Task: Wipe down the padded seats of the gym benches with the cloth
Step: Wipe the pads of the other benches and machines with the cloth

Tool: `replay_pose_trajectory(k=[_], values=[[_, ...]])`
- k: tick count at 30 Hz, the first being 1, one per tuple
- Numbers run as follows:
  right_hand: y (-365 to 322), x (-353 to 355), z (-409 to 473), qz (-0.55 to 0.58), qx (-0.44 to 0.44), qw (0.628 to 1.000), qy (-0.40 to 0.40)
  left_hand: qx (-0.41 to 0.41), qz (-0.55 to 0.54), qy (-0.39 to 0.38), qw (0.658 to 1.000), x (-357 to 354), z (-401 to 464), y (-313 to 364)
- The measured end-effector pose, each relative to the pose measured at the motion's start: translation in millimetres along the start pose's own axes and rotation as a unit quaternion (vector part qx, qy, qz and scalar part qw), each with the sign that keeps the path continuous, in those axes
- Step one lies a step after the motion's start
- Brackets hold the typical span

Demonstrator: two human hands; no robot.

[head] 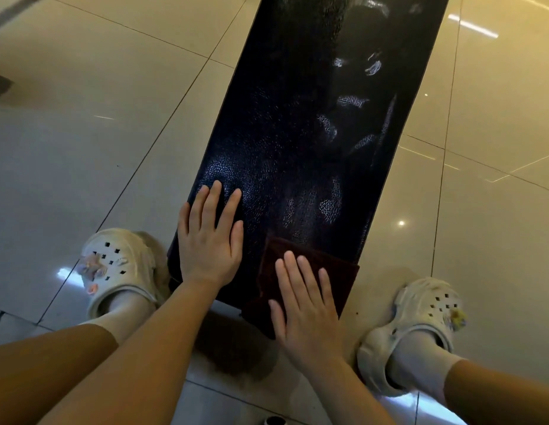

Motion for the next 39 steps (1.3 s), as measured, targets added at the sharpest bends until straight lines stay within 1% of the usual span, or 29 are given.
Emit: replay_pose_trajectory(k=[3,7,9,11,15,17,20,26,28,32,34,36,39], values=[[0.4,0.6,14.5,0.006,-0.032,0.999,0.007,-0.003,-0.004,0.001,1.0,-0.8,-0.9,-1.0],[8.1,-4.8,81.4,0.006,-0.091,0.995,0.036,-0.004,-0.006,-0.005,1.0,-0.7,-1.7,-2.6],[12.4,-6.1,107.2,-0.006,-0.105,0.994,0.042,-0.004,-0.008,-0.008,1.0,0.0,-2.4,-1.8],[10.0,-6.4,99.8,-0.01,-0.093,0.995,0.033,-0.003,-0.008,-0.008,1.0,0.4,-2.6,-1.6],[-5.8,0.2,17.7,-0.002,-0.028,1.0,0.005,0.0,-0.007,-0.003,1.0,1.0,-1.1,-0.3],[-8.3,-1.3,0.1,-0.003,-0.032,0.999,0.003,0.002,-0.011,-0.001,1.0,0.9,-1.4,0.1],[-8.7,-3.7,21.3,0.012,-0.065,0.998,0.02,-0.004,-0.011,0.004,1.0,-0.5,-1.7,-0.8],[19.1,-5.1,112.7,-0.001,-0.091,0.995,0.029,-0.006,-0.02,0.005,1.0,-1.1,-4.5,-2.7],[19.0,-5.6,109.7,-0.012,-0.089,0.996,0.023,-0.004,-0.021,0.005,1.0,-0.9,-4.3,-2.6],[9.3,-2.4,39.6,-0.026,-0.125,0.992,0.014,0.001,-0.016,0.007,1.0,0.2,-2.5,-0.4],[6.8,-1.7,20.0,-0.029,-0.144,0.989,0.012,0.0,-0.02,0.009,1.0,0.1,-2.4,-0.6],[11.4,-2.6,32.9,-0.025,-0.166,0.986,0.025,0.001,-0.021,0.014,1.0,-0.1,-2.0,-1.5],[31.5,0.1,82.5,-0.033,-0.193,0.98,0.038,0.003,-0.024,0.017,1.0,-0.4,-1.6,-1.2]])
Point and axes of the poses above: each hand's wrist, its own z-axis towards the middle knuckle, its own x-axis out of the back of the hand, y = z × x, the point moved 4 cm from there along z, towards the middle knuckle, and after that the axes turned 14 degrees about y, right-handed, at the moved point
